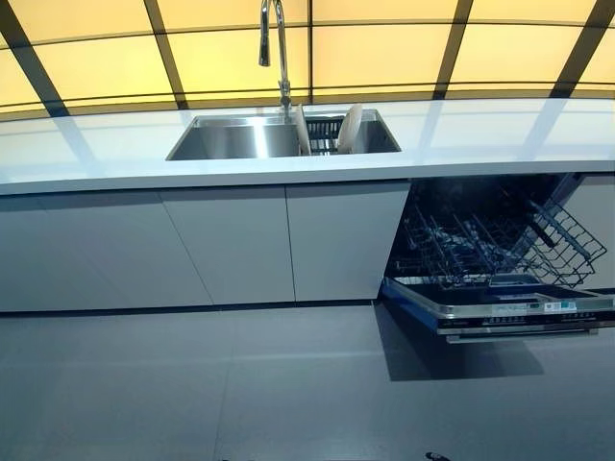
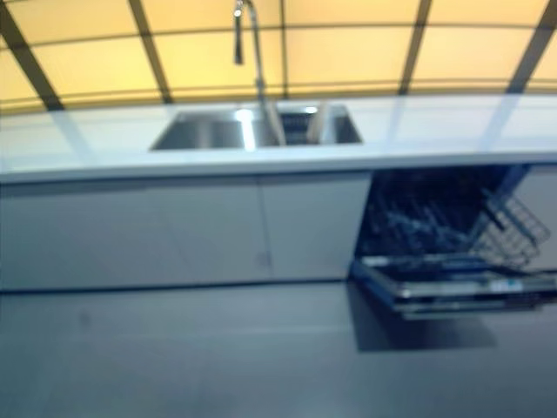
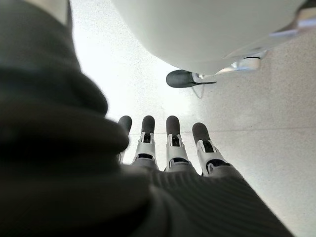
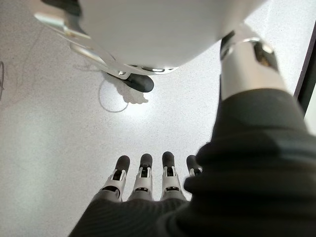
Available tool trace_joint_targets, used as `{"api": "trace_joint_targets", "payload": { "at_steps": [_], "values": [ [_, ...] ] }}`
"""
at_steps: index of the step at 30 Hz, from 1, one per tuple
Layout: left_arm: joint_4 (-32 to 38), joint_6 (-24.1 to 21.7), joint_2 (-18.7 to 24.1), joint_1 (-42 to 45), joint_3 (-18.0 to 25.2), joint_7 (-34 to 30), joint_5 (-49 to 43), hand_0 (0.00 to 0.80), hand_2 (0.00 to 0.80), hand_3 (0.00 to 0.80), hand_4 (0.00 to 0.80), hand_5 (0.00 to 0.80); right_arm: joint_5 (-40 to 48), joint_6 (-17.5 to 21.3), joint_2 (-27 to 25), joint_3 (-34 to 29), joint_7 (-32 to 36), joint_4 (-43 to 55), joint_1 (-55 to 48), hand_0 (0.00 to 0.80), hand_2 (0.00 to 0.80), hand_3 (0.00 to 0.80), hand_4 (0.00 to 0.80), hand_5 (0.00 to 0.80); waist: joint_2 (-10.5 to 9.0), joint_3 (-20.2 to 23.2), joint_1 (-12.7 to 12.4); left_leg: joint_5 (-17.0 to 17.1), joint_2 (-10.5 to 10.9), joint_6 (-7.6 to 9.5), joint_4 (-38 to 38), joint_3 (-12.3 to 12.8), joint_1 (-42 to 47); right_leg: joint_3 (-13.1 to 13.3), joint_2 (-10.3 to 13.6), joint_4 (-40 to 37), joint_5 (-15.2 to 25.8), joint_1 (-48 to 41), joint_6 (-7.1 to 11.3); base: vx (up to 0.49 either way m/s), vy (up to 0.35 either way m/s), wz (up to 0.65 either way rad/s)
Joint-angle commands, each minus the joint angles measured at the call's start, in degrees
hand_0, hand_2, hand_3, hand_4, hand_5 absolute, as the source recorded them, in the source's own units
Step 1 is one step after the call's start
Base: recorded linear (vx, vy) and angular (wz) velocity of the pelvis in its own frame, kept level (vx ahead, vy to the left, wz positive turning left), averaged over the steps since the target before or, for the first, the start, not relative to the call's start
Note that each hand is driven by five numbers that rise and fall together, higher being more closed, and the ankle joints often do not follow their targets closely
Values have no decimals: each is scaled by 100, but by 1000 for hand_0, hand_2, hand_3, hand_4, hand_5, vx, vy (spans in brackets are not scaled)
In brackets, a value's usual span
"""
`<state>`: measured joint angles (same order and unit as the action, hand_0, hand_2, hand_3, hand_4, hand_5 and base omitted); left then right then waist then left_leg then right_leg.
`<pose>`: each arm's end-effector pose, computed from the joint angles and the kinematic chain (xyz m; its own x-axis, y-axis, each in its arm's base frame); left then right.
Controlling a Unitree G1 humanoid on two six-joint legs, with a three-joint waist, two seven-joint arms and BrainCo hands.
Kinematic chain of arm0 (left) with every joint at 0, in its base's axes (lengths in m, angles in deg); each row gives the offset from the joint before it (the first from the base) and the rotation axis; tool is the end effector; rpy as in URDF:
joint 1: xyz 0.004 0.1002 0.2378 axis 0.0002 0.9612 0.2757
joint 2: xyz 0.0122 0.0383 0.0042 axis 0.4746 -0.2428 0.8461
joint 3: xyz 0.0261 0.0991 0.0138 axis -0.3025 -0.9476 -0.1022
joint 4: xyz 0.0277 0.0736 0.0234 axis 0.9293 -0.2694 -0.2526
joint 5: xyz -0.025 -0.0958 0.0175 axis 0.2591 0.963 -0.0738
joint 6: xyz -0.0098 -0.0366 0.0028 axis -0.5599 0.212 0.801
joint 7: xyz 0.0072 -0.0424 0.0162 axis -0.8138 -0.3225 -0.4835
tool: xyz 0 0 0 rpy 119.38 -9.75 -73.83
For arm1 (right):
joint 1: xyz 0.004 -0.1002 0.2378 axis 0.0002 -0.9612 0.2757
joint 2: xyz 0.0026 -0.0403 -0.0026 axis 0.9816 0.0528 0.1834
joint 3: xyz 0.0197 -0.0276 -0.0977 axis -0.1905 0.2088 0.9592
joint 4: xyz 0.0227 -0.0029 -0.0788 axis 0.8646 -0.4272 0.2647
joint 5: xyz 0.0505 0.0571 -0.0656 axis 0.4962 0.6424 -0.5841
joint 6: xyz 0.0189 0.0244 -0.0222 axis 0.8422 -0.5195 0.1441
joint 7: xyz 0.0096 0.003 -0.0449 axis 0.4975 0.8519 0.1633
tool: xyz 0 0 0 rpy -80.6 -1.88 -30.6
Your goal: Take plates into dishwasher
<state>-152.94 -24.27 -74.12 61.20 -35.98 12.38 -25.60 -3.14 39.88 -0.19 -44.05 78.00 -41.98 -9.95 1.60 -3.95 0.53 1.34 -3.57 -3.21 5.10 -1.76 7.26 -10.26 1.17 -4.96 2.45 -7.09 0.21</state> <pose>0.0595 0.2041 -0.1230 0.1971 0.1116 -0.9740 0.1122 0.9844 0.1355 0.0644 -0.2111 -0.1210 0.2363 -0.2353 -0.9428 -0.1798 0.9429 -0.2804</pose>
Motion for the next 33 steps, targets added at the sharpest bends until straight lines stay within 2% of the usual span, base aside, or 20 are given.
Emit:
{"api": "trace_joint_targets", "payload": {
  "at_steps": [1,7,9,11,12,13,15,16,18,19,20,21,22,23,24,25,26,28,30,33],
  "values": [
    [-337,-71,-256,-461,-3,127,-106,0,0,0,0,0,97,-19,340,294,-38,-267,496,0,0,0,0,0,-291,-192,-56,-112,452,451,-10,436,-14,305,72,225,-75,58,295,-9,-44,-2],
    [-293,-98,-228,-507,-69,197,-269,0,0,0,0,0,278,11,324,258,-82,-278,479,0,0,0,0,0,-229,-272,63,-73,412,499,-43,395,50,469,-51,717,-347,213,171,20,-67,-2],
    [-265,-130,-215,-551,-57,335,-134,0,0,0,0,0,287,-29,296,258,-65,-259,471,0,0,0,0,0,-271,-330,114,-156,385,497,-375,367,-31,566,-86,896,-423,275,85,42,-91,-1],
    [-227,-177,-202,-589,23,507,189,0,0,0,0,0,313,-49,235,251,-9,-256,473,0,0,0,0,0,-376,-415,146,-261,291,463,-1082,404,-258,654,-59,1057,-485,331,-27,28,-107,9],
    [-209,-217,-191,-593,128,622,468,0,0,0,0,0,320,-92,192,259,29,-236,459,0,0,0,0,0,-476,-502,131,-84,196,404,-1892,382,-646,734,-53,1112,-493,333,-129,28,-155,19],
    [-220,-250,-189,-570,235,643,615,0,0,0,0,0,342,-115,161,284,60,-233,451,0,0,0,0,0,-548,-580,74,108,228,397,-2524,260,-1006,821,-49,1150,-488,331,-192,41,-191,24],
    [-267,-301,-191,-489,506,578,824,0,0,0,0,0,300,-192,119,311,90,-227,445,0,0,0,0,0,-558,-725,-59,442,379,388,-3393,72,-1798,974,-140,1249,-497,323,-287,100,-146,3],
    [-327,-344,-187,-420,684,541,1013,0,0,0,0,0,245,-213,94,270,72,-289,443,0,0,0,0,0,-455,-850,-193,746,524,300,-3165,95,-2077,1097,-292,1217,-517,163,-275,233,-78,-22],
    [-371,-373,-163,-275,794,446,1099,0,0,0,0,0,244,-57,64,141,95,-464,437,0,0,0,0,0,-268,-959,-313,1112,424,160,-2248,385,-2114,1151,-505,1139,-625,-118,-255,372,-20,-36],
    [-384,-401,-172,-214,795,432,1079,0,0,0,0,0,197,9,64,93,105,-523,450,0,0,0,0,0,-143,-972,-404,1364,394,68,-1454,456,-2140,1174,-625,1091,-709,-277,-246,390,24,-28],
    [-391,-387,-177,-189,787,420,1093,0,0,0,0,0,183,34,64,87,100,-542,461,0,0,0,0,0,-91,-966,-475,1456,404,23,-1032,375,-2192,1222,-671,1066,-735,-355,-234,406,48,-22],
    [-408,-385,-199,-140,768,431,1154,0,0,0,0,0,159,65,61,95,88,-567,484,0,0,0,0,0,-67,-963,-606,1554,482,-23,-410,193,-2249,1343,-679,1022,-784,-512,-213,397,69,-36],
    [-435,-403,-254,-95,762,474,1204,0,0,0,0,0,133,100,27,85,44,-581,519,0,0,0,0,0,-66,-939,-726,1508,579,-26,-150,92,-2357,1459,-639,970,-850,-644,-200,393,92,-67],
    [-437,-395,-288,-90,776,496,1204,0,0,0,0,0,145,120,3,65,22,-588,549,0,0,0,0,0,-65,-915,-760,1384,617,18,-163,113,-2355,1477,-587,971,-891,-655,-169,325,127,-73],
    [-437,-382,-315,-108,786,506,1215,0,0,0,0,0,139,146,-19,30,3,-605,600,0,0,0,0,0,-64,-884,-761,1196,606,101,-240,215,-2301,1451,-477,1011,-941,-619,-109,335,178,-76],
    [-467,-407,-307,-187,742,522,1349,0,0,0,0,0,149,118,-36,-39,-2,-590,672,0,0,0,0,0,-67,-840,-736,1063,501,171,-507,384,-2355,1371,-311,1095,-1028,-578,-49,290,151,-68],
    [-472,-414,-294,-204,743,532,1362,0,0,0,0,0,150,112,-35,-56,9,-593,666,0,0,0,0,0,-69,-841,-731,1055,470,169,-635,414,-2393,1350,-281,1140,-1081,-601,-50,380,137,-69],
    [-467,-481,-217,-295,823,516,1194,0,0,0,0,0,54,-27,32,-159,-77,-537,564,0,0,0,0,0,-167,-762,-754,808,437,241,-1261,528,-2527,1208,-38,1333,-1297,-829,62,439,77,-36],
    [-388,-536,-156,-362,787,523,1055,0,0,0,0,0,-85,-24,84,-195,-6,-550,468,0,0,0,0,0,-281,-641,-768,617,372,292,-1497,766,-2526,957,158,1342,-1311,-984,213,442,44,-22],
    [-250,-523,-49,-443,719,531,909,0,0,0,0,0,-180,72,154,-179,67,-491,344,0,0,0,0,0,-398,-484,-813,464,330,314,-1655,804,-2463,652,400,1311,-1207,-1076,373,394,35,-14]
  ]
}}
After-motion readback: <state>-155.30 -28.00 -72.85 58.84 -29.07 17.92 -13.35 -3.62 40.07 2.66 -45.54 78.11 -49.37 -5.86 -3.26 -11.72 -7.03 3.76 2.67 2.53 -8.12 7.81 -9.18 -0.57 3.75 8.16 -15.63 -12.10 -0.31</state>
